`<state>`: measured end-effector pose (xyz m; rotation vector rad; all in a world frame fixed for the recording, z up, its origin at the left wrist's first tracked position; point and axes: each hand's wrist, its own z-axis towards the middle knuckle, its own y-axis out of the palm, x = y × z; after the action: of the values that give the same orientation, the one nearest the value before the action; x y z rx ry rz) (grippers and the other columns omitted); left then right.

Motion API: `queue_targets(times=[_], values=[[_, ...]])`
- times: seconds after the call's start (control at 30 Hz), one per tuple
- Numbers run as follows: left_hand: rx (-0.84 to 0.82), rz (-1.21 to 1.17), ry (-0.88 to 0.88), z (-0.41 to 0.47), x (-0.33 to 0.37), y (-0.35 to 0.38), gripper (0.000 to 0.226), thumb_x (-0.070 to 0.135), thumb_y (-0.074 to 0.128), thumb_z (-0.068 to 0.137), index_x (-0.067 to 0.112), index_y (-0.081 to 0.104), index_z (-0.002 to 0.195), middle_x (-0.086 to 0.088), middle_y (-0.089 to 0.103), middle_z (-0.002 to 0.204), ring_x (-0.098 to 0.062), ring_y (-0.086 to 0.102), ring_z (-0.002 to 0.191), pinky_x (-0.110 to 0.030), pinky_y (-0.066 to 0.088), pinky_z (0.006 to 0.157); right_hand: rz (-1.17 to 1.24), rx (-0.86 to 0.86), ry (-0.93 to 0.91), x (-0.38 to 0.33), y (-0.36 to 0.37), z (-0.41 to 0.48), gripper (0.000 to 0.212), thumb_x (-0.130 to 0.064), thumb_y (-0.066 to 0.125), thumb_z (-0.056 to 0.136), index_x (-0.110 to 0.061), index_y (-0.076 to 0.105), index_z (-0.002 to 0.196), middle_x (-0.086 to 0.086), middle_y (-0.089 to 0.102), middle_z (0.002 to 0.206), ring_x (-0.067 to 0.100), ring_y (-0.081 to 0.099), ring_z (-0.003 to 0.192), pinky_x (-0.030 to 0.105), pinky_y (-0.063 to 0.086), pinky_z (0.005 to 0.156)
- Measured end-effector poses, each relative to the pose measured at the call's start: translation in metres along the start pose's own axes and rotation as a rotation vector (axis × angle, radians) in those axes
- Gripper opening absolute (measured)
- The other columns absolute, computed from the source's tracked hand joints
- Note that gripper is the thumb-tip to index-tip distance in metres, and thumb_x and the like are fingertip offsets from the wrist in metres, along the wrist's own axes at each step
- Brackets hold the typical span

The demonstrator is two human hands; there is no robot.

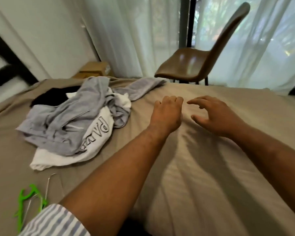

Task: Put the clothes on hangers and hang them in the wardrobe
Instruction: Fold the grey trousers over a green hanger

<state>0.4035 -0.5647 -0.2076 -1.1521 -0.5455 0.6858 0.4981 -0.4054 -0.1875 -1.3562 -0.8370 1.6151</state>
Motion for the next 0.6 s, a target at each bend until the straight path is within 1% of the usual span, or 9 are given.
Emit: queue_targets(times=[0.1,0.23,0.3,0.37,0.43,0.5,0.53,0.6], values=[[0.041,0.062,-0.050,-0.038,-0.038,-0.015,0.034,0.025,0.053,0.094,0.022,0.056,0.128,-0.002,0.062,0.125,-0.025,0.055,0.117,-0.045,0.045,0.092,0.009,0.020,-0.054,-0.041,0.017,-0.006,0.049,-0.027,0.072,0.090,-0.030,0.059,0.137,0.001,0.057,0.139,0.020,0.056,0.119,0.039,0.045,0.106],[0.042,0.136,-0.141,-0.076,-0.072,-0.033,0.035,0.023,0.052,0.094,0.021,0.056,0.129,-0.006,0.062,0.129,-0.028,0.053,0.122,-0.048,0.043,0.097,0.055,0.062,-0.113,-0.085,0.031,-0.018,0.048,-0.027,0.073,0.089,-0.027,0.061,0.135,0.001,0.058,0.138,0.021,0.057,0.117,0.035,0.044,0.103],[0.050,0.150,-0.197,-0.092,-0.087,-0.036,0.034,0.025,0.052,0.094,0.022,0.057,0.127,-0.005,0.063,0.124,-0.028,0.056,0.118,-0.047,0.045,0.094,0.072,0.070,-0.142,-0.099,0.035,-0.026,0.047,-0.028,0.073,0.088,-0.026,0.062,0.134,0.001,0.059,0.136,0.021,0.058,0.116,0.033,0.044,0.103],[0.066,0.147,-0.297,-0.107,-0.105,-0.037,0.027,0.026,0.051,0.094,0.020,0.060,0.119,-0.005,0.065,0.118,-0.029,0.059,0.112,-0.045,0.048,0.091,0.083,0.067,-0.157,-0.108,0.037,-0.035,0.045,-0.029,0.072,0.088,-0.028,0.063,0.133,0.001,0.059,0.135,0.020,0.058,0.115,0.035,0.046,0.103],[0.078,0.162,-0.436,-0.126,-0.129,-0.039,0.026,0.024,0.052,0.094,0.018,0.059,0.118,-0.007,0.064,0.120,-0.030,0.059,0.113,-0.045,0.049,0.091,0.084,0.063,-0.178,-0.116,0.035,-0.047,0.045,-0.030,0.071,0.089,-0.029,0.062,0.133,-0.001,0.059,0.133,0.017,0.058,0.112,0.036,0.048,0.101],[0.076,0.202,-0.600,-0.147,-0.157,-0.042,0.031,0.022,0.054,0.094,0.017,0.054,0.125,-0.009,0.057,0.126,-0.031,0.054,0.120,-0.047,0.047,0.094,0.079,0.054,-0.204,-0.119,0.032,-0.061,0.045,-0.030,0.070,0.090,-0.030,0.062,0.134,-0.005,0.058,0.133,0.013,0.057,0.112,0.033,0.047,0.100],[0.056,0.239,-0.679,-0.157,-0.173,-0.042,0.035,0.025,0.056,0.095,0.016,0.052,0.128,-0.010,0.053,0.130,-0.031,0.051,0.123,-0.048,0.046,0.096,0.075,0.046,-0.213,-0.118,0.032,-0.067,0.045,-0.031,0.070,0.091,-0.031,0.061,0.135,-0.007,0.057,0.134,0.011,0.056,0.113,0.029,0.045,0.100],[-0.044,0.325,-0.802,-0.176,-0.201,-0.041,0.049,0.036,0.061,0.093,0.016,0.047,0.136,-0.012,0.046,0.138,-0.032,0.044,0.129,-0.050,0.043,0.102,0.072,0.037,-0.224,-0.115,0.031,-0.078,0.044,-0.032,0.069,0.092,-0.032,0.060,0.135,-0.010,0.056,0.135,0.009,0.055,0.115,0.026,0.044,0.100]])
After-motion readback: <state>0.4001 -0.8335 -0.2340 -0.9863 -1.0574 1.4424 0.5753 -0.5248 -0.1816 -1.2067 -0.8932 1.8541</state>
